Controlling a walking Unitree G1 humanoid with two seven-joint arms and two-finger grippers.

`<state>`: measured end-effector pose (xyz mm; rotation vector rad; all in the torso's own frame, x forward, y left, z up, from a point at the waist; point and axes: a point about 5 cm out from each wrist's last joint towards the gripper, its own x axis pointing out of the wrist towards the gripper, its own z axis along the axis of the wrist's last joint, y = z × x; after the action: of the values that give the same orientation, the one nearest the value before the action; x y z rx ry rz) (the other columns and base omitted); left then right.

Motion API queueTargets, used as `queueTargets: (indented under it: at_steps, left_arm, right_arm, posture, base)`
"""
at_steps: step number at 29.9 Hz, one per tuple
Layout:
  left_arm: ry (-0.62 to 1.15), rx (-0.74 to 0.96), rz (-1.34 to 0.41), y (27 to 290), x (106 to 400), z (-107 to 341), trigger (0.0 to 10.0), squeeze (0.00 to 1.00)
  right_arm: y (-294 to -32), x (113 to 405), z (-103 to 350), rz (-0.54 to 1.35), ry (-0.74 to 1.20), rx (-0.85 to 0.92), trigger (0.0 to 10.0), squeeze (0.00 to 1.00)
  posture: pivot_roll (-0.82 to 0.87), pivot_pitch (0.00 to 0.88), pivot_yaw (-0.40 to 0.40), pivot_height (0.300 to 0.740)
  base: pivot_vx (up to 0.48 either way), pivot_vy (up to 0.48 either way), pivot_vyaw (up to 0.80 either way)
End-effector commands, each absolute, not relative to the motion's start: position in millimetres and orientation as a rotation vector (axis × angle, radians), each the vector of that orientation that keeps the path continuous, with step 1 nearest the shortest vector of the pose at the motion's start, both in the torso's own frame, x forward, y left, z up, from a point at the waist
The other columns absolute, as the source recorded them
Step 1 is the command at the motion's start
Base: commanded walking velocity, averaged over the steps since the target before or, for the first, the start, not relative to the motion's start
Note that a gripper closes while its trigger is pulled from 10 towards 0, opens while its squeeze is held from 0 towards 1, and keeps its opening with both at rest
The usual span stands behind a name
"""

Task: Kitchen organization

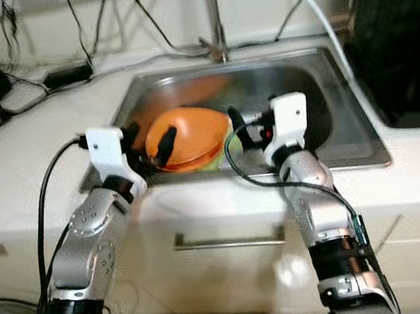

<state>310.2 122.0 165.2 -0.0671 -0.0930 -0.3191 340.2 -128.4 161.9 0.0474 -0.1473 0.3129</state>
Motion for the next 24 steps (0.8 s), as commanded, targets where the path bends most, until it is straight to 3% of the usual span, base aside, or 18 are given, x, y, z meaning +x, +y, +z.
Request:
queueTargets:
  at_steps: [1, 11, 24]
  left_arm:
    - [-0.101, -0.056, -0.308, 124.1, 311.5, 168.2, 10.0, 0.00]
    - [-0.094, -0.051, -0.311, 122.8, 309.3, 166.3, 10.0, 0.00]
    - [-0.088, -0.094, -0.309, 123.0, 307.4, 164.4, 10.0, 0.00]
  right_arm:
    - [-125.2, 341.5, 166.2, 0.327, -0.156, 0.042, 10.0, 1.00]
    - [-124.5, 340.5, 163.5, 0.329, -0.148, 0.043, 10.0, 1.00]
    - [-125.9, 339.6, 162.2, 0.327, -0.143, 0.042, 10.0, 1.00]
  posture:
    - [-0.04, 0.000, 0.122, 0.740]
    - [-0.04, 0.000, 0.122, 0.740]
    - [-0.04, 0.000, 0.120, 0.740]
  base:
    - [0.000, -0.412, 0.00]
    - [-0.074, -0.342, 0.00]
    - [0.000, 0.000, 0.00]
